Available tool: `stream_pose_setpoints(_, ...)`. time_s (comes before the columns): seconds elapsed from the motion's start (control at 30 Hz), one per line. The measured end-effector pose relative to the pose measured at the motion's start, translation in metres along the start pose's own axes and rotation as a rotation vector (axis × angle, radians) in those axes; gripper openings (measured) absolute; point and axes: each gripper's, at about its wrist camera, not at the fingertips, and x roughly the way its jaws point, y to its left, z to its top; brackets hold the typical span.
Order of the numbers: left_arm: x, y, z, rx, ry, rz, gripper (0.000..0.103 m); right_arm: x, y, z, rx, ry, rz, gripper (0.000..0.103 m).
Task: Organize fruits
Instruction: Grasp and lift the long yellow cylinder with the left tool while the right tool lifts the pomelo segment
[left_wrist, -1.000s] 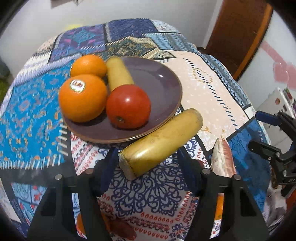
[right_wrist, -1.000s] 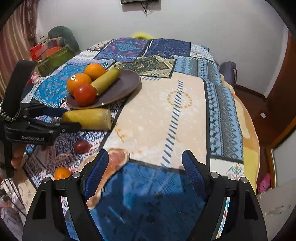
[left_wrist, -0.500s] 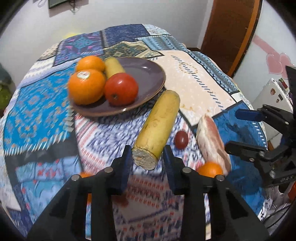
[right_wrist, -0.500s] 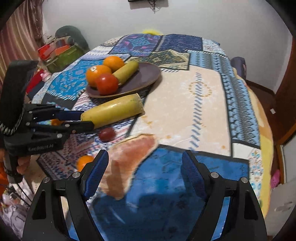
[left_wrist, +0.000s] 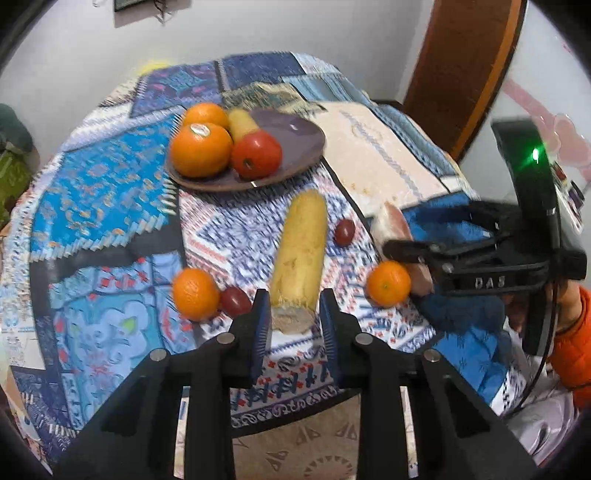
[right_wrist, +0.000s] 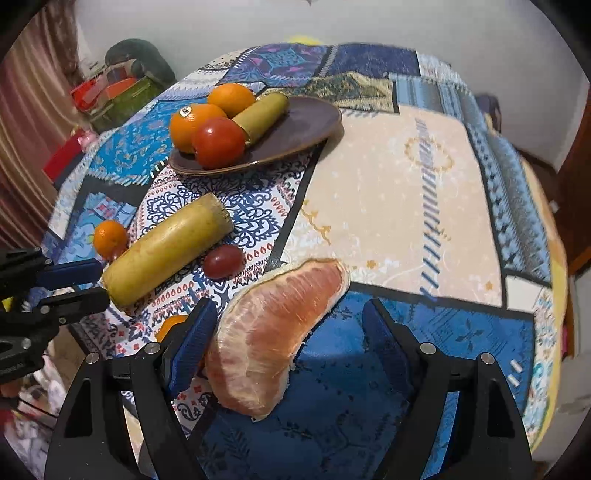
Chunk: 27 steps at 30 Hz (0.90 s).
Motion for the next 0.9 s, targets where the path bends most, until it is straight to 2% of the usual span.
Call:
stream_pose_setpoints(0.07,-0.002,0.0,0.006,-0.003,-0.007,0.009,0.029,-0.002,-0.004,-0.002,0.011,0.003,0.009,0.078)
stream_pose_setpoints(0.23,0.017,-0.004,0.015,0.017,0.029,0.002,0.041,-0.012,-0.01,-0.012,-0.008,-0.005,-0.025,0.078)
stream_pose_setpoints(0.43,0.047,-0.006,0.026,0.015,0.086,-0.009,0.041,-0.021,-0.022,-0.02,-0.016,-0.004,-0.057,0.074)
stream_pose_setpoints(0.7,0.068,0.001,0.036,-0.034,0.112,-0.036,0.04,-0.009,-0.029,-0.015,-0.003,0.007,0.002,0.067)
stream_pose_setpoints(0.77,0.072,0.0,0.037,-0.036,0.115,-0.042,0.04,-0.002,-0.027,-0.013,-0.009,0.02,0.012,0.061)
stream_pose_setpoints(0.9,0.08,0.003,0.038,-0.053,0.119,-0.052,0.04,0.004,-0.02,-0.011,-0.052,0.016,-0.023,0.06)
